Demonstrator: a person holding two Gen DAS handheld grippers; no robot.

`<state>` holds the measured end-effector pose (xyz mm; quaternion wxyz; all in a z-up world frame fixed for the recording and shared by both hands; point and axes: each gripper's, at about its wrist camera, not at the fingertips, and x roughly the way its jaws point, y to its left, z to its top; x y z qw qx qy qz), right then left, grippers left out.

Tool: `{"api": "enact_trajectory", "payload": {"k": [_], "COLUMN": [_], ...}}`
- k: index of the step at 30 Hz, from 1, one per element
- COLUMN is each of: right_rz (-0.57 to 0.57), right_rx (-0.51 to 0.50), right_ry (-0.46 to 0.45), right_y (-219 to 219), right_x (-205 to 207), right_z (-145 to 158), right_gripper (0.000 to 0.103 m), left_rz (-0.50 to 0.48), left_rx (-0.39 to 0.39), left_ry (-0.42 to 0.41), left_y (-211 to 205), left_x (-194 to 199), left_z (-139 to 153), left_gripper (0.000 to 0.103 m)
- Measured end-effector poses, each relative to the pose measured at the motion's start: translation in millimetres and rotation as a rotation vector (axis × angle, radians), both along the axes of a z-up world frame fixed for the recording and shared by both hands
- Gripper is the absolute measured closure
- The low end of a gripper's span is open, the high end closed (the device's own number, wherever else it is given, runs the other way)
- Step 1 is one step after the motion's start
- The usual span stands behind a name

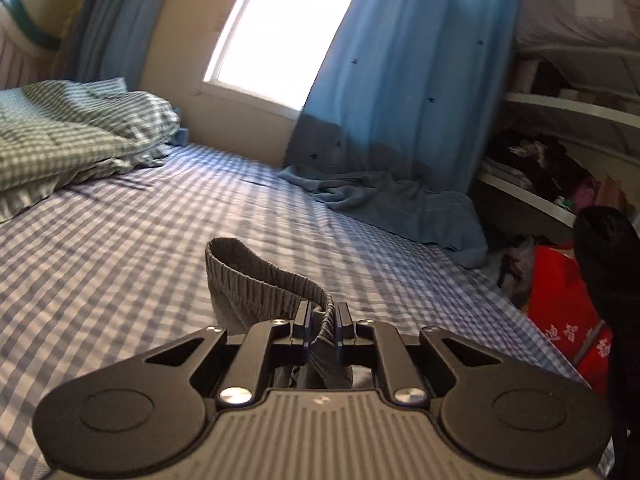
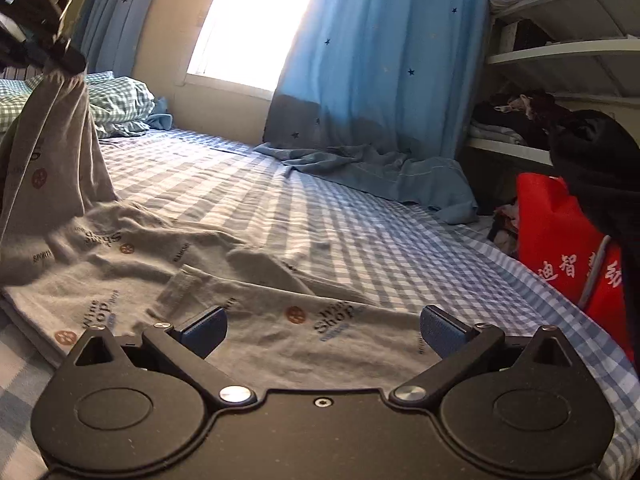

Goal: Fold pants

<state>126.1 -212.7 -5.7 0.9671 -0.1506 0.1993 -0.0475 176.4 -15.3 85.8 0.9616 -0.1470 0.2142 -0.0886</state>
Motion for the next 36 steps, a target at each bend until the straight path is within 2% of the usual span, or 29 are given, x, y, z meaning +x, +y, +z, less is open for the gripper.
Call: {"api": "enact_trajectory", "payload": {"k": [5,10,15,19,23,25,26,27,28,32,36], "right_rz": [-0.056,-0.171,-0.278,-0.333,-0.358,-0.357,-0.357,-0.355,-0.351,-0.324,-0.265], "right_rx": [-0.024,-0.060,-0.050,-0.057,-0.053,-0.043,-0.045,-0.051,-0.057,-0.062,0.012], "right_ry": [-0.025,-0.026,-0.008,0.032,0.049,0.044,0.044,0.043,0.041,0.027,0.003], "right_y": [-55,-111,-161,-187,-199,-201,-202,-202,-202,-203,-206], "right_x": [-26,-44,-68,-84,-96,-100,-100,-100,-100,-92,-79], "right_z": [3,-3,-15,-28,-36,-36,-36,-35,-34,-26,-11], "right_gripper": [0.001,0.001,0.001,0.001,0.001,0.001,0.001,0.001,0.001,0.001,0.001], "left_rz": [-0.182,-0.341,-0.479,-0.562,-0.599,-0.598,-0.597,-0.596,-0.597,-0.617,-0.620], "left_rx": [0.054,0.074,0.118,0.204,0.284,0.273,0.258,0.250,0.248,0.303,0.383], "left_ry": [-0.035,-0.037,0.010,0.053,0.103,0.135,0.135,0.127,0.110,0.060,0.067], "left_y": [-84,-160,-228,-272,-291,-290,-285,-280,-274,-256,-248], "left_x": [-1,-7,-18,-27,-34,-36,-38,-41,-45,-54,-59], "left_z": [17,15,-11,-56,-96,-106,-108,-108,-108,-106,-110], "left_gripper": [0.092,0.092,0.092,0.091,0.087,0.076,0.071,0.060,0.054,0.045,0.036]}}
